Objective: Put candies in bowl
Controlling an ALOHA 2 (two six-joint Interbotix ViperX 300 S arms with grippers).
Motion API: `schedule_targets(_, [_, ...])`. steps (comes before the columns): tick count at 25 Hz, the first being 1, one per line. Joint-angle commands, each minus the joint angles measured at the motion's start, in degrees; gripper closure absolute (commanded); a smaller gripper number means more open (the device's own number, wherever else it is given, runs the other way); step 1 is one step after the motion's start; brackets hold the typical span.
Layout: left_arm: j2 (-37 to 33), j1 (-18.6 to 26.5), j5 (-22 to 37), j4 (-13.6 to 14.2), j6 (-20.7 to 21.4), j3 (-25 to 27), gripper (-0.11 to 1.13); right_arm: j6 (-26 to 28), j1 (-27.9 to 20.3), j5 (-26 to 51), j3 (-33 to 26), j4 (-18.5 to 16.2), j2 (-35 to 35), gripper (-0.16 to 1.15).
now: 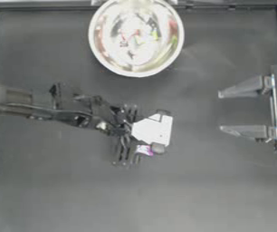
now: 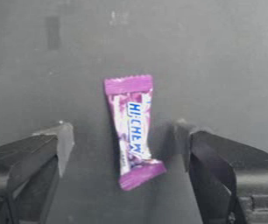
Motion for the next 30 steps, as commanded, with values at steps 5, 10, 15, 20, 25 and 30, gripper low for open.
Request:
schedule_targets(5, [-0.70, 0.09, 2.37, 0.09, -0.70, -2.55, 0.03, 0.18, 0.09, -0.35, -0.70, 0.18, 0.18, 0.02])
schedule_targets(10, [-0.18, -0.18, 3.69, 0.18, -1.05, -3.08, 0.24, 0.18, 0.09, -0.35, -0.70, 0.18, 0.18, 0.02])
schedule_targets(15, [-0.26, -0.18, 5.27, -0.09, -1.23, -3.43, 0.64, 0.18, 0.09, -0.44, -0.79, 0.18, 0.26, 0.02])
schedule_targets(20, [-1.67, -0.70, 5.54, -0.18, -1.23, -3.96, 0.67, 0.18, 0.09, -0.44, -0.79, 0.18, 0.18, 0.02])
schedule_targets(25, [-5.45, -0.70, 5.45, 0.18, -1.05, -4.13, 0.67, 0.26, 0.18, -0.44, -0.62, 0.26, 0.26, 0.02])
schedule_targets(30, [-10.02, 0.79, 5.01, 1.41, -0.79, -3.16, 0.67, 0.18, 0.09, -0.44, -0.62, 0.18, 0.26, 0.02])
